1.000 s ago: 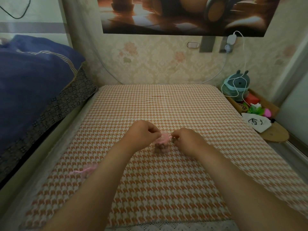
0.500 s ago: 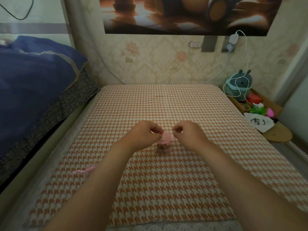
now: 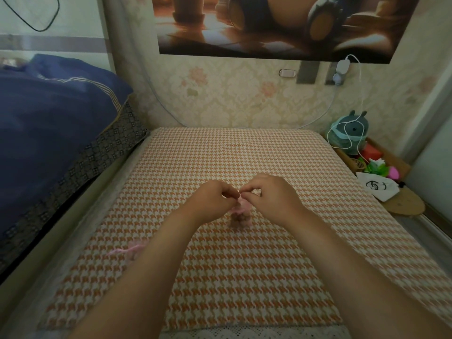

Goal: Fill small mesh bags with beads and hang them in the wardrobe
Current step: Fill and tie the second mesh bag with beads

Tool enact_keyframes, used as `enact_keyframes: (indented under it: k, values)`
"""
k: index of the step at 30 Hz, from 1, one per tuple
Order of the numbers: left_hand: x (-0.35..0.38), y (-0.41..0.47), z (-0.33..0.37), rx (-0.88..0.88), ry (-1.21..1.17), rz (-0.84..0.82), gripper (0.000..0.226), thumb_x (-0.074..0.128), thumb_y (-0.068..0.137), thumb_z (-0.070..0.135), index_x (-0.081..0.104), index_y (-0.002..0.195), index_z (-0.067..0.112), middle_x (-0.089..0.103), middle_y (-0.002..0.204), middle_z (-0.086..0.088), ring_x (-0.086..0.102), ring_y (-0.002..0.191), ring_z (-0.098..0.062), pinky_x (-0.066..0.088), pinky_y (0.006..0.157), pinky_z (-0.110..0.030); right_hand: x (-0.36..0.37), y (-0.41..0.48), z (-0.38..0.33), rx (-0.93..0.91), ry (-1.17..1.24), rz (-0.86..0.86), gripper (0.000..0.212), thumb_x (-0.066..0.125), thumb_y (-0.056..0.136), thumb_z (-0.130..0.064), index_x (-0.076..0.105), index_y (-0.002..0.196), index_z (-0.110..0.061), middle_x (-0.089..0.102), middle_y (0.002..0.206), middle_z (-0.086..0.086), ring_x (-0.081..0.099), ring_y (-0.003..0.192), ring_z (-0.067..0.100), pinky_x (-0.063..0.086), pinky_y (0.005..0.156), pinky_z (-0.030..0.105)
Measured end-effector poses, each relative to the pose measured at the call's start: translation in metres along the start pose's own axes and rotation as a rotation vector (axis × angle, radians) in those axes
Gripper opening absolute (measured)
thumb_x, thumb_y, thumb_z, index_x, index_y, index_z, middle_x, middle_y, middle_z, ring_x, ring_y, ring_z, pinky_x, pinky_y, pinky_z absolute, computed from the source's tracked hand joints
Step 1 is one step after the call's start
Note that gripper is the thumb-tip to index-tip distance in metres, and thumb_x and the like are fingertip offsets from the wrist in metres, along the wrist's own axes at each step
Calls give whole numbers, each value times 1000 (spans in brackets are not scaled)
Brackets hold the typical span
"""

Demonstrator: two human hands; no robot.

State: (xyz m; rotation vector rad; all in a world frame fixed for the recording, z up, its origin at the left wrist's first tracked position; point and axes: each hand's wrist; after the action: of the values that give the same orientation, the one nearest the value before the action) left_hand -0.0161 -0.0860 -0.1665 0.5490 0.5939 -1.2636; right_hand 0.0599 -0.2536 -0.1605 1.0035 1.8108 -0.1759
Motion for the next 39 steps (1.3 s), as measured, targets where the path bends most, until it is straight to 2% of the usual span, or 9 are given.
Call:
enact_keyframes:
  k: [4,9,15,19,22,27,29,35,39]
  values:
    - [-1,2,0,-11,-13,-4,16,67,87,22,77,98,28,71,92,17,64,85,1,46,70,-16,-4,-2,1,-25,-40,-101,22,60,90,-28,75,100,-40,57,115,-21,54,93,-2,46,74,23]
    - [-2,4,1,11,-11,-1,22,62,87,13,77,97,25,69,80,18,61,71,3,43,62,-14,4,-3,1,-32,-105,-297,32,60,87,-44,73,116,-38,51,134,-13,50,119,11,50,94,38]
    - [-6,3,1,5,-47,-46,27,61,84,10,78,101,23,72,92,13,64,80,0,47,70,-17,2,-1,3,-1,-44,-269,34,53,87,-39,73,115,-35,55,124,-12,55,109,12,52,89,39]
    - [-7,0,1,43,-39,-85,23,77,80,29,77,103,26,73,94,14,68,84,2,51,71,-12,7,-3,3,4,-70,-338,33,53,93,-46,71,119,-35,55,124,-8,57,108,15,52,89,39]
    - [-5,-2,-2,61,27,-73,34,82,76,36,72,108,28,71,97,16,68,81,1,52,69,-12,3,-3,7,45,24,-205,19,64,93,-35,63,111,-36,57,111,-15,54,88,3,44,72,27]
    - [2,-2,-8,33,37,-12,42,83,76,22,61,113,25,69,97,6,68,83,-14,58,73,-30,-1,-5,15,150,119,-245,53,70,90,-31,46,136,-40,59,120,-14,59,87,3,47,72,24]
    - [4,-2,-9,0,54,11,41,82,78,23,60,112,27,69,93,5,67,81,-13,58,72,-31,6,-6,18,171,106,-278,47,68,94,-31,54,139,-34,63,115,-10,60,91,6,47,76,25]
    - [3,-5,-12,-71,144,51,18,80,79,35,76,85,18,67,70,7,60,65,-8,46,59,-21,8,-6,16,221,99,-191,13,68,95,-29,79,100,-24,68,76,-11,54,60,6,41,56,23]
    - [-4,-15,-12,-94,187,39,12,73,87,31,79,88,21,68,70,7,60,62,-11,46,55,-22,4,-10,12,264,98,-174,23,71,93,-34,78,76,-19,68,64,-6,53,51,11,44,55,30]
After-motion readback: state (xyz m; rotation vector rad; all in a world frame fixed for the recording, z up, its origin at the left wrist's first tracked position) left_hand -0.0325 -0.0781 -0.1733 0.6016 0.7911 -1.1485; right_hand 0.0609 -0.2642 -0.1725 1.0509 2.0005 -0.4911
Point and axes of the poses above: each hand's wrist, its own y-axis towards the middle knuckle, its own x-axis out of the palm, z = x × y
